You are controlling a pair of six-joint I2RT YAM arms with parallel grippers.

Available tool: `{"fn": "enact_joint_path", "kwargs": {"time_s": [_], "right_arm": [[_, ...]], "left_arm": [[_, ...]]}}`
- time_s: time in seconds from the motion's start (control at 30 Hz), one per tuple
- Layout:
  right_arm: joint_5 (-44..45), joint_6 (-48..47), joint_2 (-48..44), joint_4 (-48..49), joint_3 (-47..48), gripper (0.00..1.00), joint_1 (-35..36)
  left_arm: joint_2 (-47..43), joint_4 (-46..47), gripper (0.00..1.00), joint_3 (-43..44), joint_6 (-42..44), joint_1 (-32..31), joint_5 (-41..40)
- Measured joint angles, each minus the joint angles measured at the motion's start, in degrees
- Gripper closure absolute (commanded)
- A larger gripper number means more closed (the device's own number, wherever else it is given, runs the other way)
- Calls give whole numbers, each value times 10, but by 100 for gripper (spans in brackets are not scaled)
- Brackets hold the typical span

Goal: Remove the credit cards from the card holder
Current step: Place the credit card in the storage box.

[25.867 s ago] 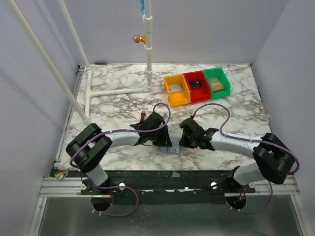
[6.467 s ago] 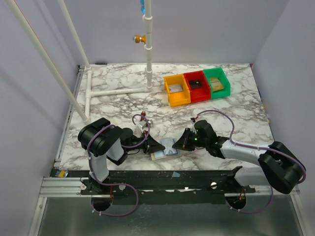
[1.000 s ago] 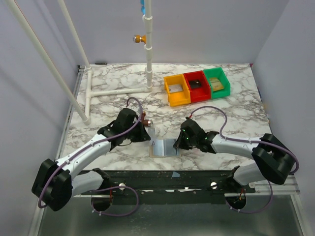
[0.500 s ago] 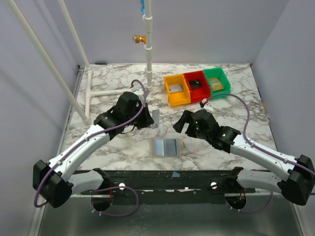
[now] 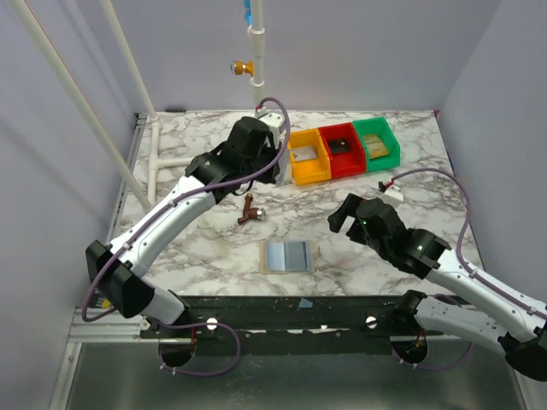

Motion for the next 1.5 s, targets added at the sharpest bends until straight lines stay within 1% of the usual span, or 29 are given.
{"fn": "enact_joint_path", "kwargs": {"time_s": [0.27,0.37,0.5,0.6,0.73,0.83,1.03,1.2,1.5], "right_arm": [[51,21,-62,-64,1,0,0],[63,26,-71,-86,10,0,0],[76,30,-76,-111,28,0,0],[85,31,-88,-128,39,0,0],[95,35,-94,-151,56,0,0],[100,35,-94,-166,69,0,0],[107,35,-92,-193,103,0,0],[109,36,-92,-209,111,0,0],[110,44,-92,-229,111,0,0]], "left_arm": [[153,-30,100,212,103,-28,-106],[227,-39,100,304,159,-47,-157],[305,-35,100,366,240,-61,-221],[353,-28,100,388,293,-66,-259],[396,-4,100,393,357,-67,-289],[422,21,100,396,413,-66,-297],[479,63,100,431,487,-65,-297],[527,70,100,465,518,-58,-290],[541,64,100,465,531,-21,-244]]}}
